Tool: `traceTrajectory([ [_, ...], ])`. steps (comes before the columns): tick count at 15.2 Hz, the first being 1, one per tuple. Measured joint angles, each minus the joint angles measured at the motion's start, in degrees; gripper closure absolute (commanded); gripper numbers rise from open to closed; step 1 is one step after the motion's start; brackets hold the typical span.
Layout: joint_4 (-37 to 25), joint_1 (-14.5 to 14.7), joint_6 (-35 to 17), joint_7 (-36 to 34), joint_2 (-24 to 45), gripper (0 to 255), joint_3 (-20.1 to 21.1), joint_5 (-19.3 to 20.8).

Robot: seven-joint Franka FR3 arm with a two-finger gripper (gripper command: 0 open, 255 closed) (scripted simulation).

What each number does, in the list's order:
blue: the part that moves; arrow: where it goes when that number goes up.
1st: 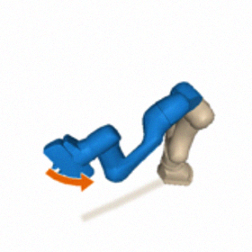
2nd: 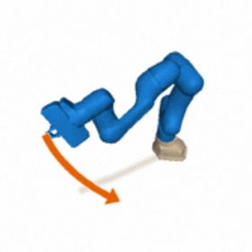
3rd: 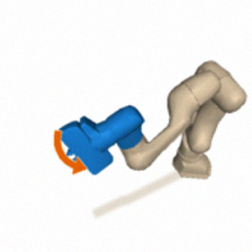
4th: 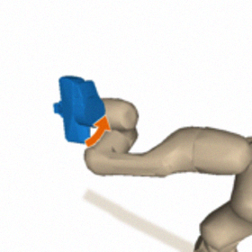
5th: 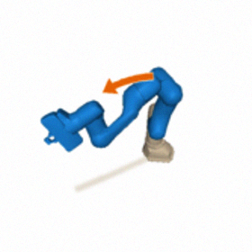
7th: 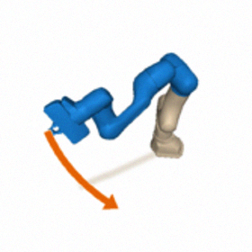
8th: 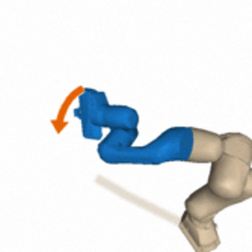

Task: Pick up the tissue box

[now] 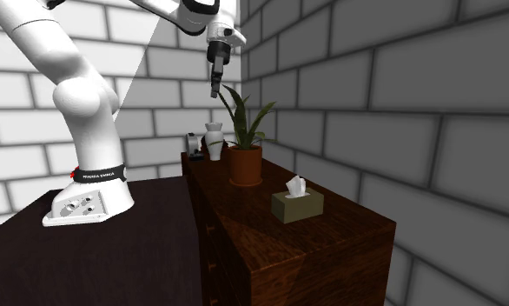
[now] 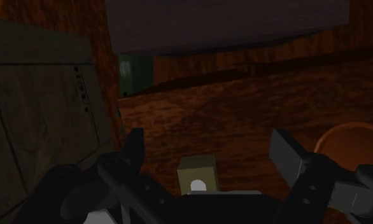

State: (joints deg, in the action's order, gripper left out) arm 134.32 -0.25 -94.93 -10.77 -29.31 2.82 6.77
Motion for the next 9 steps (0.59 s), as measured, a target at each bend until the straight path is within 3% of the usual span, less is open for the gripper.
traceTrajectory([
  [9,-7.7,-1.3,-8.9,-4.9,20.8,0,1.8,5.6],
])
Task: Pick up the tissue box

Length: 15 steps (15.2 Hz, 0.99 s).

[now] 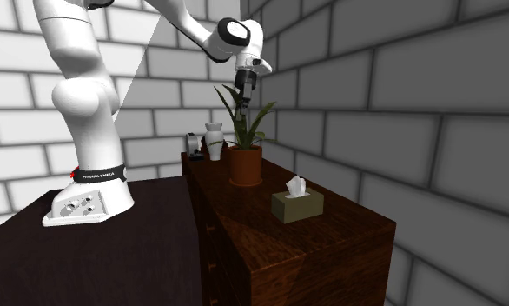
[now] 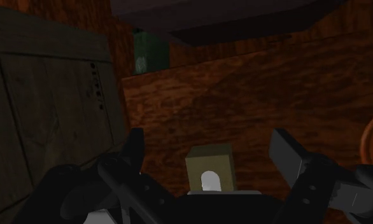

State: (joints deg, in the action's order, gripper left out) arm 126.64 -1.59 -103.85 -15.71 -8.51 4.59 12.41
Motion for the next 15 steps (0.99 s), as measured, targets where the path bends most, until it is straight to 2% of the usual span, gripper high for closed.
traceTrajectory([
  [6,-7.8,0.0,-3.7,-4.2,14.8,0,0.3,4.6],
  [15,-25.6,1.0,-3.3,-7.5,36.8,0,-1.6,10.5],
])
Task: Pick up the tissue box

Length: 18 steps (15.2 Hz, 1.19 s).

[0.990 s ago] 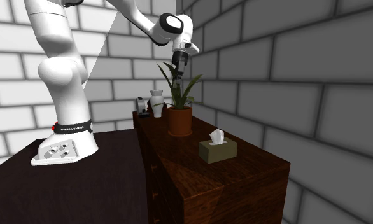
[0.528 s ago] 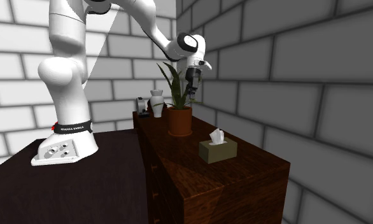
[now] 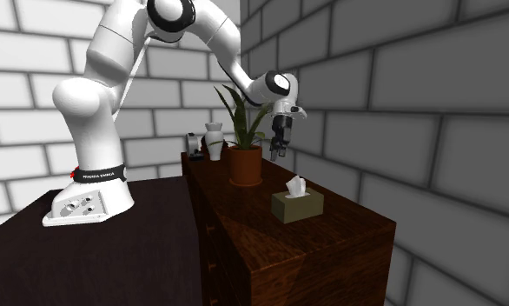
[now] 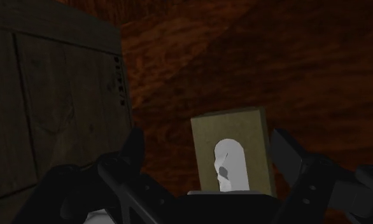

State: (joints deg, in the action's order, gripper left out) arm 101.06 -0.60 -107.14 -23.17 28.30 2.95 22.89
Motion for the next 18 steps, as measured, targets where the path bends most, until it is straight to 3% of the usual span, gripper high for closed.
traceTrajectory([
  [6,-15.8,1.0,3.0,-0.1,15.3,0,-1.9,2.3],
  [14,-18.7,1.2,0.9,-1.3,20.9,0,-2.4,2.9],
  [15,-18.9,1.2,0.7,-1.4,21.3,255,-2.4,2.9],
  [18,-19.1,1.2,0.7,-1.4,21.5,255,-2.4,2.9],
])
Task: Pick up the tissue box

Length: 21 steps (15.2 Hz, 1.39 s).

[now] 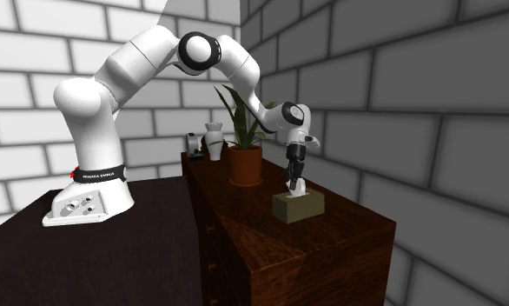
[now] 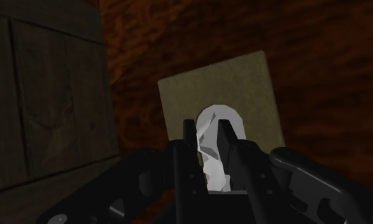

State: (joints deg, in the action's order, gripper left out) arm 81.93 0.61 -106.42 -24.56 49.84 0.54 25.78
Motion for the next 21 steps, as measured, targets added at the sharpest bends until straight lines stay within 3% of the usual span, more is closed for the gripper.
traceTrajectory([
  [9,0.2,0.0,0.5,0.2,-0.7,255,0.0,0.0],
  [21,1.3,0.0,5.1,2.2,-6.8,255,0.3,-0.6],
])
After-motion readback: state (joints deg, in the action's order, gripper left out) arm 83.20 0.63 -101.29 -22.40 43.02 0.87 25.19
